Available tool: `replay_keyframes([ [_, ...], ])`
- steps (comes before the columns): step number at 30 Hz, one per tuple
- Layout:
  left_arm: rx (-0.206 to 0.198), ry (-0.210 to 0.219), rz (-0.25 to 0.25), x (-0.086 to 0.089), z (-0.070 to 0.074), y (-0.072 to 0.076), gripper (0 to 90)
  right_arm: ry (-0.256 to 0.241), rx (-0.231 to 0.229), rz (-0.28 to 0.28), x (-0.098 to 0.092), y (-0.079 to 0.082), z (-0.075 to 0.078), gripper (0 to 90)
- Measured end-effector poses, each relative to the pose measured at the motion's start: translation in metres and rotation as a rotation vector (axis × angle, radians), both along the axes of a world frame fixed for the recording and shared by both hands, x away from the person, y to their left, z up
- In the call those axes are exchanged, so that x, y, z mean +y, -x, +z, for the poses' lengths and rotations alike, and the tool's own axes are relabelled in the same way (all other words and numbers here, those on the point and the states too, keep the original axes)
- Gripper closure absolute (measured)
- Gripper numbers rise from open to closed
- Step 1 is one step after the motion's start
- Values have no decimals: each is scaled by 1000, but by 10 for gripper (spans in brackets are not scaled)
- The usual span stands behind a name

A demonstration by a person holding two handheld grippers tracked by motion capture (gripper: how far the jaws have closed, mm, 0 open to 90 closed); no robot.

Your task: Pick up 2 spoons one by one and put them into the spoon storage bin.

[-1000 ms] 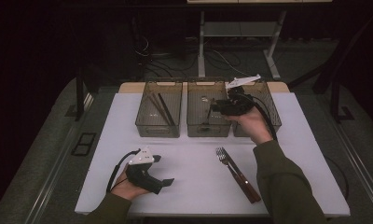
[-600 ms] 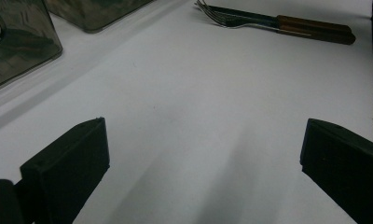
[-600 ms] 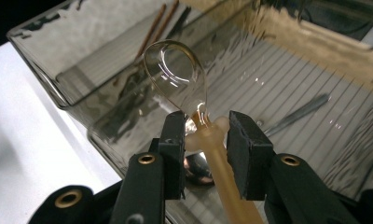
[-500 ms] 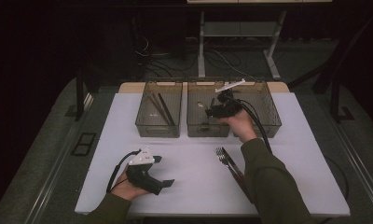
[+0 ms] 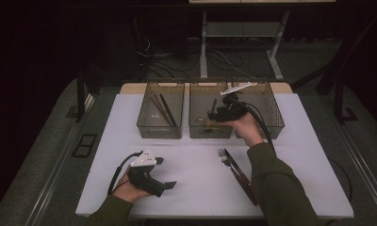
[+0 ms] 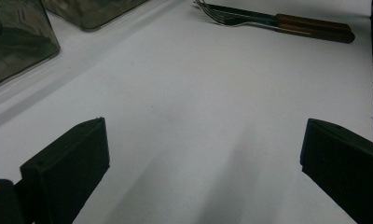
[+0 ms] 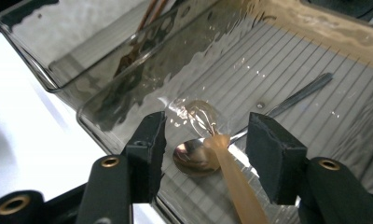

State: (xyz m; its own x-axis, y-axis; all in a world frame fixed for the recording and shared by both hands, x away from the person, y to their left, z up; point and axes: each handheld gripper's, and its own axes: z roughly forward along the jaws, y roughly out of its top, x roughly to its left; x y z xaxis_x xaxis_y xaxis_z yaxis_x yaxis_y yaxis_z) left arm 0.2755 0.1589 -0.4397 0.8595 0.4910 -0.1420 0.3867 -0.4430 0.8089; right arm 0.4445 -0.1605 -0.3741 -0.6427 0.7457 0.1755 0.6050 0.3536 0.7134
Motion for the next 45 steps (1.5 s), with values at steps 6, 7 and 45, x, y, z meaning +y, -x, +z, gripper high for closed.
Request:
replay_keyframes([
  [6,3,1,3,0,0,0,5,-32,-42,15,-14,15,9,454],
  [7,4,1,4,0,0,0,5,-35,-45,17,-17,18,9,462],
  [45,-1,-15,5,-1,0,1,5,-58,-55,74,-105,114,-12,899],
])
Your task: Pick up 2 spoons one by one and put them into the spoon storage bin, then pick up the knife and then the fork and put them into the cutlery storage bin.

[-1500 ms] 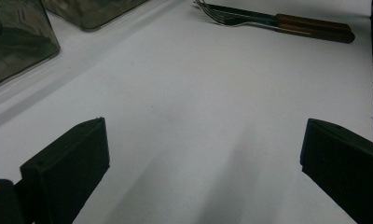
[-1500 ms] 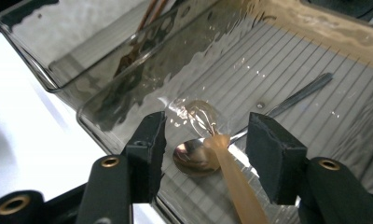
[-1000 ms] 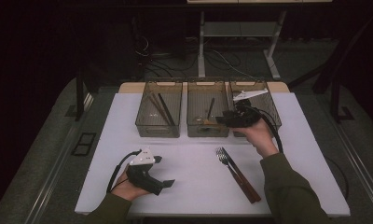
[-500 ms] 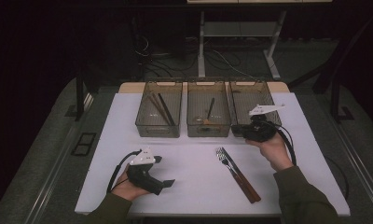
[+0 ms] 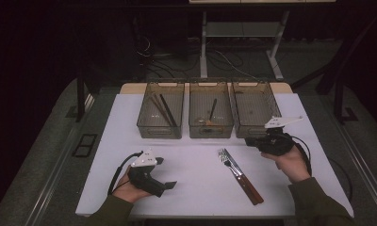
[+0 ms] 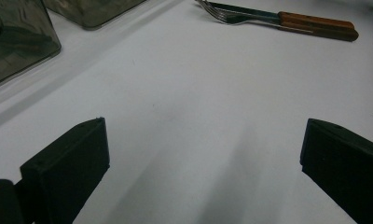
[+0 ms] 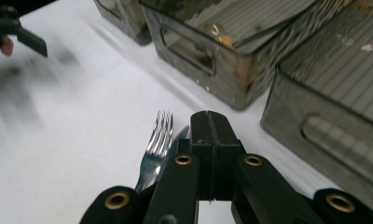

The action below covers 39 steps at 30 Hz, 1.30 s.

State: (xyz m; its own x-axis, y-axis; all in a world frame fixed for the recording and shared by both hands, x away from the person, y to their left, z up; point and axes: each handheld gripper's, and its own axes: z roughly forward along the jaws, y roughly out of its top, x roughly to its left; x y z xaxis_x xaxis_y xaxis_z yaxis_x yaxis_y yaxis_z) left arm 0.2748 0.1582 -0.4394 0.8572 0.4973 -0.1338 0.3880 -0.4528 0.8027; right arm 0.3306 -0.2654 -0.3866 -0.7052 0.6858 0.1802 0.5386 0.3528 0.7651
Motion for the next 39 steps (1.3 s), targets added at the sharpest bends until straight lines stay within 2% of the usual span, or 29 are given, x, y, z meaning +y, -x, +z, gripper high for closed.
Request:
replay_keyframes([
  [6,-2,-1,3,0,0,1,5,16,13,19,-5,16,-3,899],
  [13,1,0,5,1,0,0,5,72,44,81,-2,36,-12,900],
  [23,-1,-4,5,0,0,0,5,119,95,163,9,64,-28,899],
  [32,-1,-1,3,0,0,0,5,187,122,253,33,75,-40,900],
  [39,-1,1,3,-1,-1,0,5,227,142,290,41,78,-46,899],
])
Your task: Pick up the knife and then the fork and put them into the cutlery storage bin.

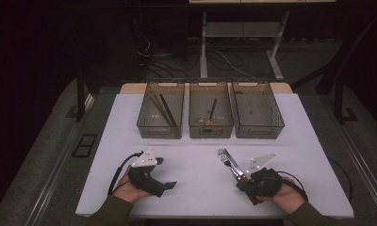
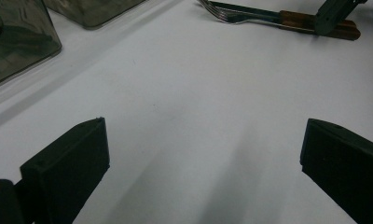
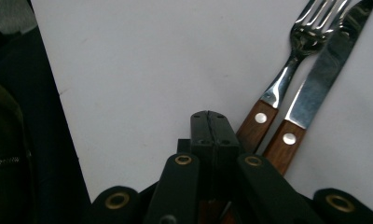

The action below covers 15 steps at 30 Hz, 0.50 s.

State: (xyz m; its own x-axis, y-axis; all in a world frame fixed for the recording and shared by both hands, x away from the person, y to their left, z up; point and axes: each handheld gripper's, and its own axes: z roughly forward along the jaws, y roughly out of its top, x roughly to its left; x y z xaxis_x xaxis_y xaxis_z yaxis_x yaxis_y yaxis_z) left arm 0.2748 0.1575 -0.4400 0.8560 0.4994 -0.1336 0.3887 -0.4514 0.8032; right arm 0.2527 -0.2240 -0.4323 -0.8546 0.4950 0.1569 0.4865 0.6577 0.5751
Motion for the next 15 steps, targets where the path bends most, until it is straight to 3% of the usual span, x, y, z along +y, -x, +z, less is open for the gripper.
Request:
replay_keyframes([
  [7,0,0,0,0,0,0,5,48,-14,-2,1,1,-2,900],
  [15,0,0,0,0,0,0,5,50,-20,-21,-6,-3,-1,900],
])
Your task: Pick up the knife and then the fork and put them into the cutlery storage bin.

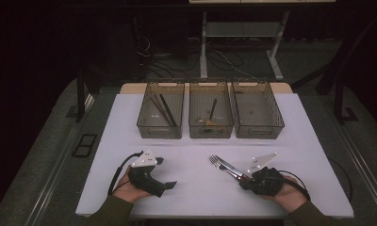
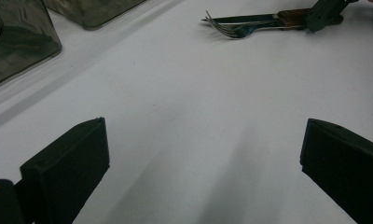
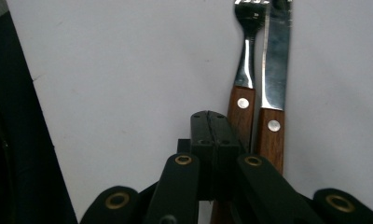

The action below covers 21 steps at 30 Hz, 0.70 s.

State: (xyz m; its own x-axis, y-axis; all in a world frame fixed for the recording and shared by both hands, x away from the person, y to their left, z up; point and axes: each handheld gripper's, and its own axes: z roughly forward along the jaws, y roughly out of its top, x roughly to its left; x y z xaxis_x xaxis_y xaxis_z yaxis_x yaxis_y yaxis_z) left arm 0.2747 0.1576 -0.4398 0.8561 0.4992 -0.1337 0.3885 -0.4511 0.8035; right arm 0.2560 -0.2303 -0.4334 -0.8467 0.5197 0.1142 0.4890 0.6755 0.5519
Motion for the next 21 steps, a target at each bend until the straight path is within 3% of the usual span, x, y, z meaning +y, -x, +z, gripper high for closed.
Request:
replay_keyframes([
  [11,0,0,-1,0,0,0,5,15,-6,-3,-5,-4,-1,900],
  [14,-1,0,-1,0,0,0,5,-6,-7,6,-6,-3,3,897],
  [21,-3,-1,-1,0,0,0,5,-58,-9,26,-14,-10,20,714],
])
